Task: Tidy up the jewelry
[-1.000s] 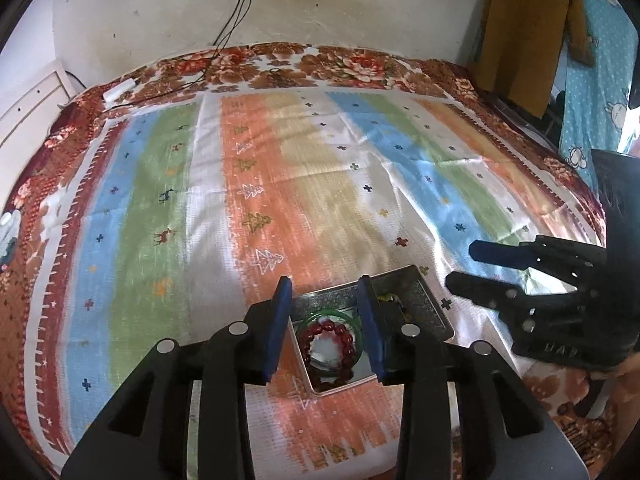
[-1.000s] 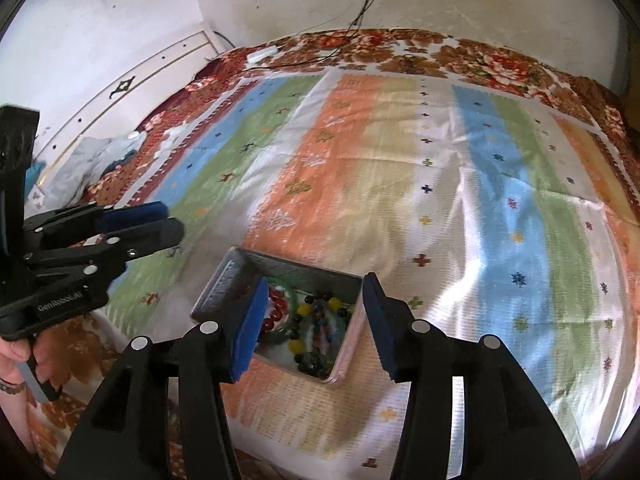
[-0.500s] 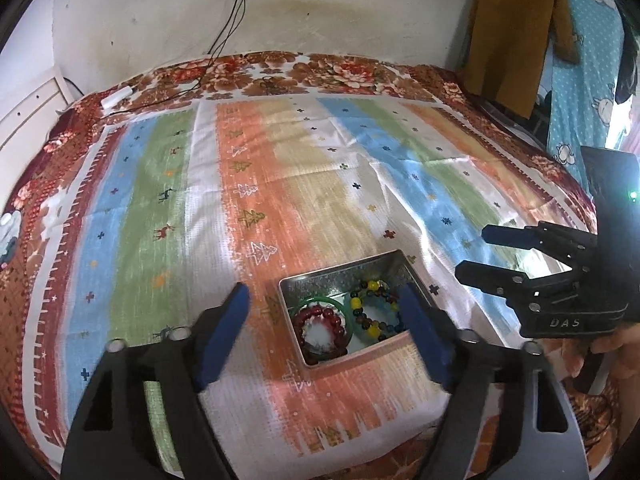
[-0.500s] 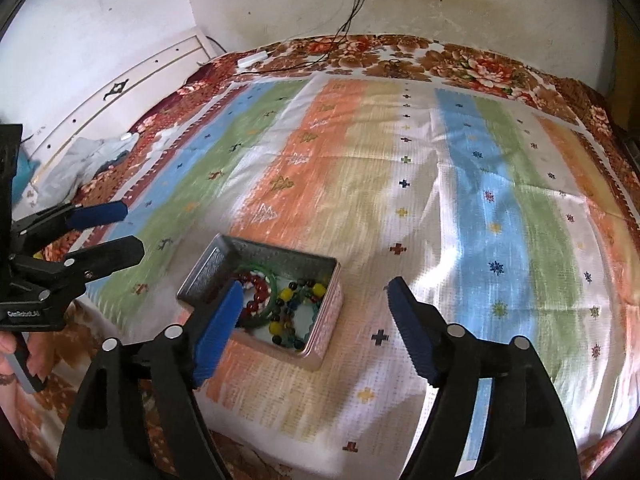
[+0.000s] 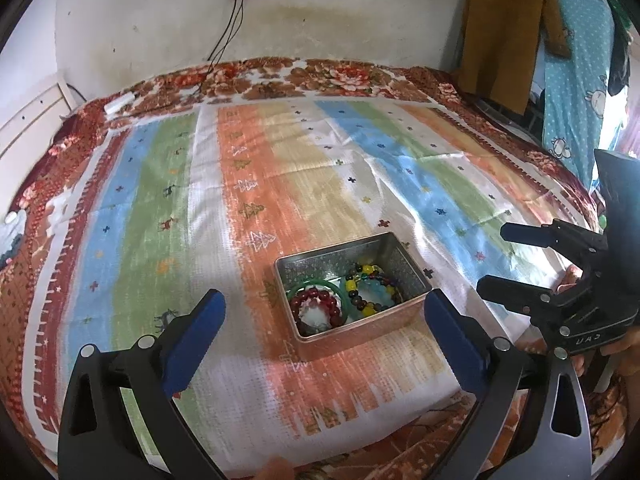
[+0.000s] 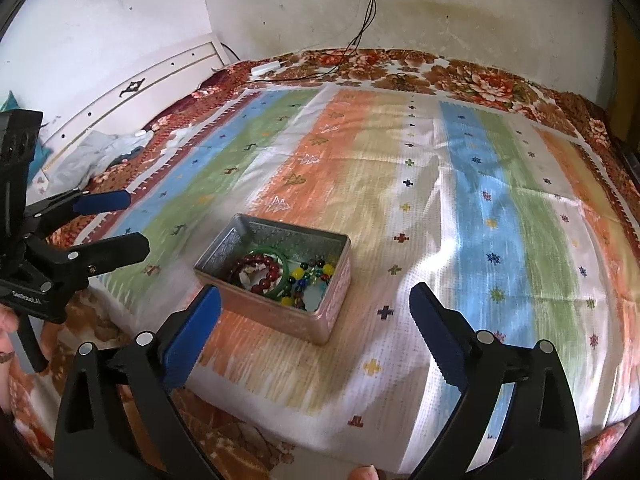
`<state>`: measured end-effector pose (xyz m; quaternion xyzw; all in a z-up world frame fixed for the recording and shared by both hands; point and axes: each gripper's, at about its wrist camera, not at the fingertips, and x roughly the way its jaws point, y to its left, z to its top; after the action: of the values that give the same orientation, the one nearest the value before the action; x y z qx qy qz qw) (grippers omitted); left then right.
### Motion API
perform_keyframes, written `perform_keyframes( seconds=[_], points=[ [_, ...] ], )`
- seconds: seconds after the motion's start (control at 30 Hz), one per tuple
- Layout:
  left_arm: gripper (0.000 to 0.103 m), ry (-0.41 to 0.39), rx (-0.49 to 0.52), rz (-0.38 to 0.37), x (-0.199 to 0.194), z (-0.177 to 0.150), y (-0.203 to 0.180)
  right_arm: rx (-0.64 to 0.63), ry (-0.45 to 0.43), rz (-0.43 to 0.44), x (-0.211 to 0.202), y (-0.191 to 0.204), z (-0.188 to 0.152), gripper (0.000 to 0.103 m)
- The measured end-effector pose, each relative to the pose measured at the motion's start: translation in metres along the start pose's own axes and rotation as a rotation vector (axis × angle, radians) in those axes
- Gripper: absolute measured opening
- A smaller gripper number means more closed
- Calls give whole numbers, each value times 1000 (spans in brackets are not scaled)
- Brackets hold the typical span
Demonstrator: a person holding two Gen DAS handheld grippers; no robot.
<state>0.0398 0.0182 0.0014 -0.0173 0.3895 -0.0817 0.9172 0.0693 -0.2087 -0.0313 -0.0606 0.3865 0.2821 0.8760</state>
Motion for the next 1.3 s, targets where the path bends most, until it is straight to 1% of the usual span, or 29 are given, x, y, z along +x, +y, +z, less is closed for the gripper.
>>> perform_keyframes(
  seconds=[0.07,0.17,0.3,0.57,0.93,1.3],
  points=[
    [98,-28,9,14,-6,-2,-4,4,-22,3,-6,0,-3,96],
    [98,-47,14,36,-10,-5,-9,2,-39,1,-10,2,-5,96],
    [97,-52,36,62,-10,-7,-12,-6,-50,-8,-13,3,-7,96],
    [98,-50,47,71,-13,-10,-15,13,-45,-17,-12,-3,-9,96],
    [98,-51,51,58,-13,-10,-18,-1,-26,-22,-8,-2,-11,96],
    [98,-42,35,54,-12,-10,-12,-1,-25,-22,-8,-2,-11,96]
  ],
)
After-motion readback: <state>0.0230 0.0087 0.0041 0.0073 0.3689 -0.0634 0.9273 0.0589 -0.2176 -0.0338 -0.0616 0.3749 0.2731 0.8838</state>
